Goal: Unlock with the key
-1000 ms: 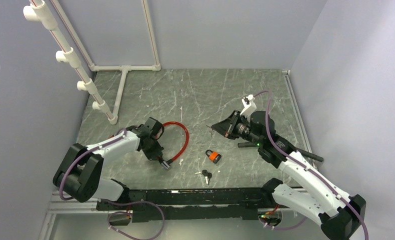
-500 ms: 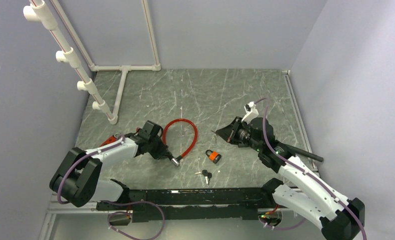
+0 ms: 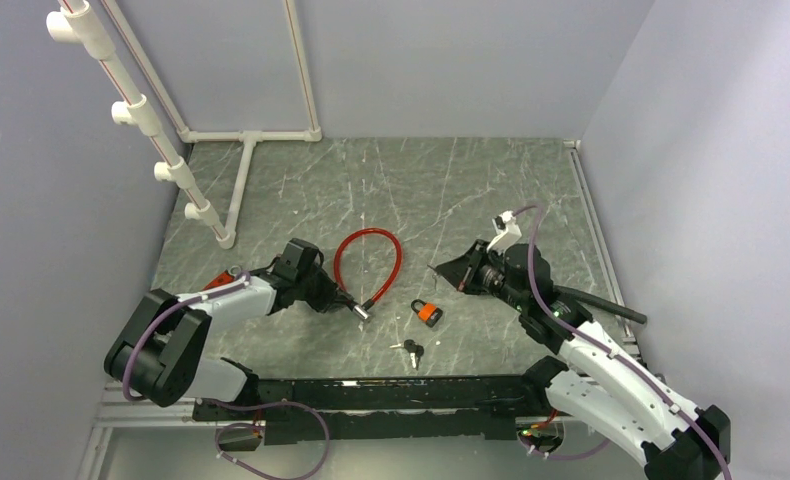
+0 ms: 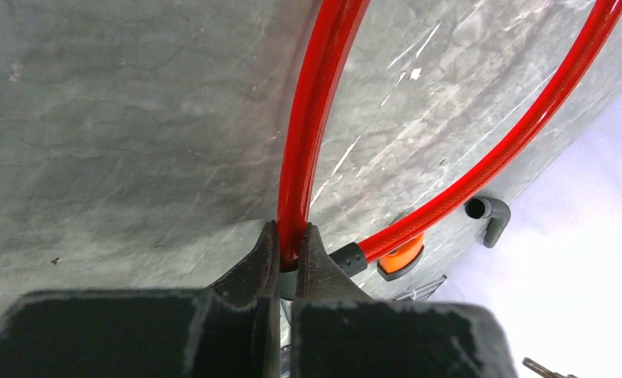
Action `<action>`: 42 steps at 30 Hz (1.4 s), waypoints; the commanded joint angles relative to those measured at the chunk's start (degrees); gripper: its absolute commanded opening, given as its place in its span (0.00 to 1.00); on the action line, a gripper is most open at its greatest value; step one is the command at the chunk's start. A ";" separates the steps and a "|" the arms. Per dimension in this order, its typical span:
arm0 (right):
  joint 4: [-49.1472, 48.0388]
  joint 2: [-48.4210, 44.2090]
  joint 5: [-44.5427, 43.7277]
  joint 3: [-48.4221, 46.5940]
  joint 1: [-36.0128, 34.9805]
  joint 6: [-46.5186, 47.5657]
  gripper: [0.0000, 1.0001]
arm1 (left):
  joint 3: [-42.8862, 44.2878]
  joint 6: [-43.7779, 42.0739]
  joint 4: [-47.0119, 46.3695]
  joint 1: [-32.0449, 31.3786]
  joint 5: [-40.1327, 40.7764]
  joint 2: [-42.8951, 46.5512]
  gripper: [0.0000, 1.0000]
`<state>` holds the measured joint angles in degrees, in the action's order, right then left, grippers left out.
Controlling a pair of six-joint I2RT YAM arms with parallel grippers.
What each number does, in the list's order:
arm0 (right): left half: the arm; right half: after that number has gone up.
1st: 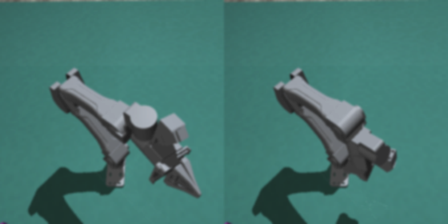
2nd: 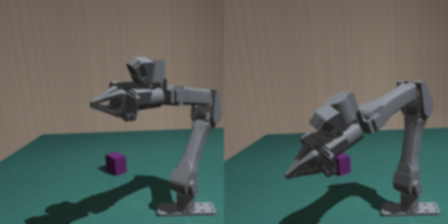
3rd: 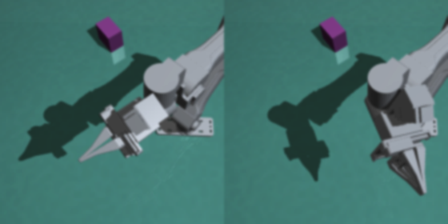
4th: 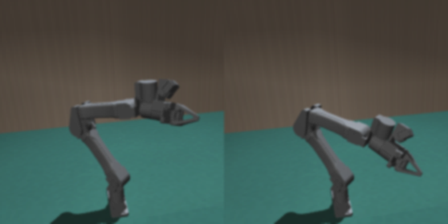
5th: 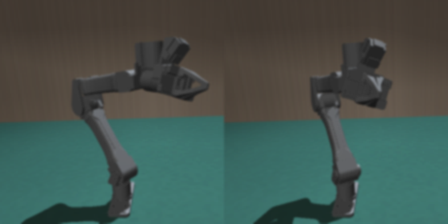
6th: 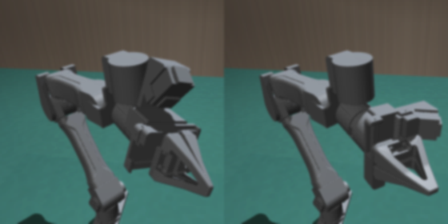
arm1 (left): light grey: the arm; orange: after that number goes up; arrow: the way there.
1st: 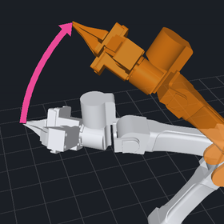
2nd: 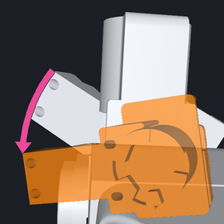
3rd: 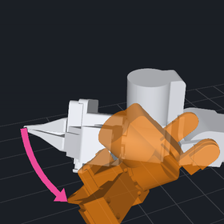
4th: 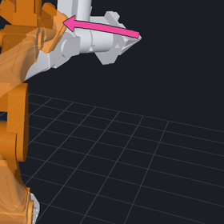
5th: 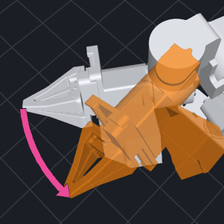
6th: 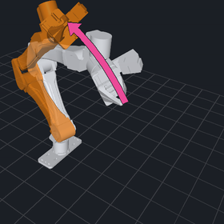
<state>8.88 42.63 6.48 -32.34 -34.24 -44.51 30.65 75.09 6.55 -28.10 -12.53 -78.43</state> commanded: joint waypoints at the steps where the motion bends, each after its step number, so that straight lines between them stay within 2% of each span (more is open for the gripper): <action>1: -4.18 -2.74 1.17 2.49 0.31 0.09 0.00 | -0.29 1.64 -5.21 0.24 -2.57 1.75 0.00; 21: -15.34 -4.25 7.83 12.45 0.41 -8.32 0.00 | -0.40 2.30 -8.74 0.67 -3.43 2.74 0.00; 33: -22.01 -1.09 10.83 15.76 0.31 -12.11 0.00 | -1.62 3.84 -13.21 0.67 -3.99 1.62 0.00; 42: -22.76 2.36 9.96 15.96 0.31 -14.96 0.00 | -1.54 4.90 -14.89 0.59 -5.28 0.37 0.00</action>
<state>-9.58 43.83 16.53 -16.53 -34.04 -57.32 28.82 78.76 -3.62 -27.57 -15.75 -78.52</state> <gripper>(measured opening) 0.027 0.050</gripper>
